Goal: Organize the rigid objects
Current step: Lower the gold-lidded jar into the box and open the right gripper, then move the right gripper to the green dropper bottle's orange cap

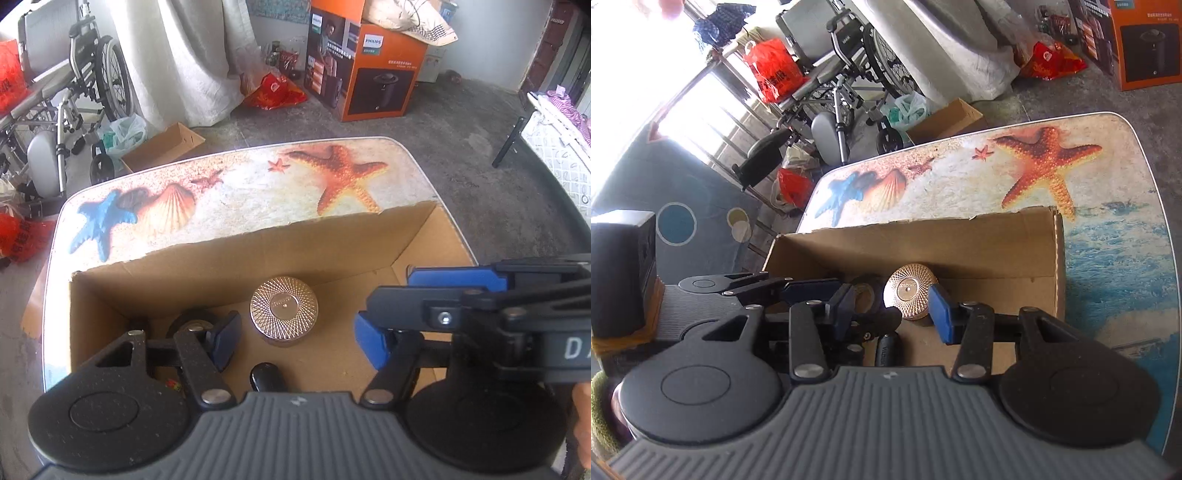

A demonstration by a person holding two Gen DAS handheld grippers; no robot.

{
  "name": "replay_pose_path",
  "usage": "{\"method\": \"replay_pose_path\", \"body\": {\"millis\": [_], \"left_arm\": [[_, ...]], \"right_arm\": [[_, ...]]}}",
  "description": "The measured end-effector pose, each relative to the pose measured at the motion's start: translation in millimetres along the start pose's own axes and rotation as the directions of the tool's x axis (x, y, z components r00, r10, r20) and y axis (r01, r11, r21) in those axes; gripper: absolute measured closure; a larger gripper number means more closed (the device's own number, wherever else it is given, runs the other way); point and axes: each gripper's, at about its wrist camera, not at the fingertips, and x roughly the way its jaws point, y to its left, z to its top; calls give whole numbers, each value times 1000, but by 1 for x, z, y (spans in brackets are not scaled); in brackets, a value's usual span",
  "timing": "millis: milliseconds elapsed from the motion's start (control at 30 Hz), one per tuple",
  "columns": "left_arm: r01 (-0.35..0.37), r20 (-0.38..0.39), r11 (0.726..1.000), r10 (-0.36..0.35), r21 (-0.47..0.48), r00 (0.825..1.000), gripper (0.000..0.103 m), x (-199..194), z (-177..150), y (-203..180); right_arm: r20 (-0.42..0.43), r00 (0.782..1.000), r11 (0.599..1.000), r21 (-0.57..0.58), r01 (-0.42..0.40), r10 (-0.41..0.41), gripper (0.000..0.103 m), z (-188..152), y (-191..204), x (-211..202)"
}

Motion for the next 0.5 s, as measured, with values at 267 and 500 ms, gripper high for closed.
{"method": "replay_pose_path", "body": {"millis": [267, 500], "left_arm": [[-3, 152, 999, -4, 45, 988, 33, -93, -59, -11], [-6, 287, 998, -13, 64, 958, 33, -140, -141, -11]], "right_arm": [[283, 947, 988, -71, -137, 151, 51, -77, 29, -137], [351, 920, 985, -80, -155, 174, 48, -174, 41, -156]]}}
